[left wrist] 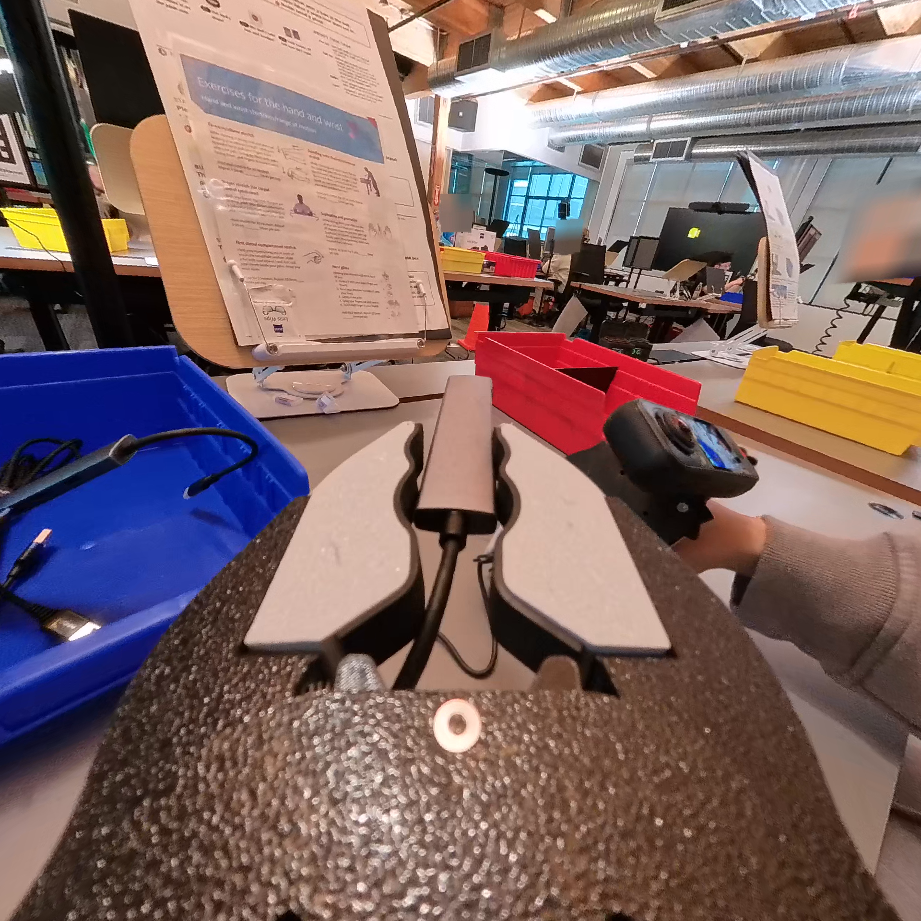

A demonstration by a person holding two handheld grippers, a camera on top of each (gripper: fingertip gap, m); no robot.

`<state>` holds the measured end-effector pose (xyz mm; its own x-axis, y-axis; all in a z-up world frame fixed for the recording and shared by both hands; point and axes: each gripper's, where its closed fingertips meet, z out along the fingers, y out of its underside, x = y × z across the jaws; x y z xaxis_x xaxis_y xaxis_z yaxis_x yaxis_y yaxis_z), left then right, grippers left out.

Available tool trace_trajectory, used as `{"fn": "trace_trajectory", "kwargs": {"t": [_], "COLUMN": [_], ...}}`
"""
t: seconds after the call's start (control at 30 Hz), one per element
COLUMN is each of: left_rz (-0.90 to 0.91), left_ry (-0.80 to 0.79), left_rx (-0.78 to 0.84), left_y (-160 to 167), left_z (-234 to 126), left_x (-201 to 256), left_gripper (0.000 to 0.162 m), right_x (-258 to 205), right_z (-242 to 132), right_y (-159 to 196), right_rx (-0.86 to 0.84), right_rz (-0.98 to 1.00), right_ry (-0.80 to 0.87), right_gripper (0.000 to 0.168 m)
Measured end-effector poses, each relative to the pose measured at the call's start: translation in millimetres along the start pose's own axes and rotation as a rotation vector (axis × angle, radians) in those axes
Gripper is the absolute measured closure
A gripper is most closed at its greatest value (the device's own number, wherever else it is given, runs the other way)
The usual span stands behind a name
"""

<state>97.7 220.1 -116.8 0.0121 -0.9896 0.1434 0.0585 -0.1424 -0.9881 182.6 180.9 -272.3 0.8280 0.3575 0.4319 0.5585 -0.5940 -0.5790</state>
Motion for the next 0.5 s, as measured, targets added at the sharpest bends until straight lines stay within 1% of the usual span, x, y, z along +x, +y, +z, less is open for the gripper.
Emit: {"fn": "trace_trajectory", "kwargs": {"t": [0.07, 0.2, 0.23, 0.27, 0.3, 0.33, 0.4, 0.43, 0.47, 0.5], "left_rz": [0.004, -0.003, -0.005, -0.006, -0.007, -0.006, -0.005, -0.006, -0.005, -0.004], "left_ry": [-0.001, -0.002, -0.002, -0.002, -0.001, 0.000, 0.001, 0.002, 0.003, 0.003], "left_rx": [0.001, 0.000, 0.000, 0.000, -0.001, -0.002, -0.002, -0.003, -0.004, -0.006], "left_y": [-0.6, 0.0, 0.3, 0.4, 0.4, 0.5, 0.7, 0.9, 1.4, 1.7], "left_z": [-0.2, -0.2, -0.1, -0.1, -0.1, 0.1, 0.3, 0.6, 0.8, 1.0], "left_x": [0.0, -1.0, -1.2, -1.3, -1.0, -0.7, -0.3, 0.1, 0.2, 0.2], "left_gripper": [0.136, 0.136, 0.136, 0.136, 0.136, 0.136, 0.136, 0.136, 0.136, 0.136], "right_x": [1.6, 16.6, 16.2, 15.4, 17.8, 18.9, 17.2, 17.8, 15.2, 12.6], "right_z": [-0.7, -5.2, -3.2, -0.4, 0.9, 1.9, 5.9, 9.0, 10.7, 11.3], "right_y": [-3.7, -7.9, -6.4, -6.0, -5.2, -4.9, -4.6, -5.5, -5.4, -6.2], "right_rx": [0.025, 0.069, 0.064, 0.057, 0.049, 0.040, 0.022, 0.018, 0.009, 0.004], "right_rz": [0.005, 0.046, 0.056, 0.062, 0.059, 0.044, 0.019, 0.011, -0.004, -0.012], "right_ry": [0.020, 0.118, 0.106, 0.095, 0.112, 0.123, 0.109, 0.113, 0.094, 0.077], "right_gripper": [0.155, 0.162, 0.156, 0.142, 0.136, 0.133, 0.134, 0.137, 0.156, 0.168]}}
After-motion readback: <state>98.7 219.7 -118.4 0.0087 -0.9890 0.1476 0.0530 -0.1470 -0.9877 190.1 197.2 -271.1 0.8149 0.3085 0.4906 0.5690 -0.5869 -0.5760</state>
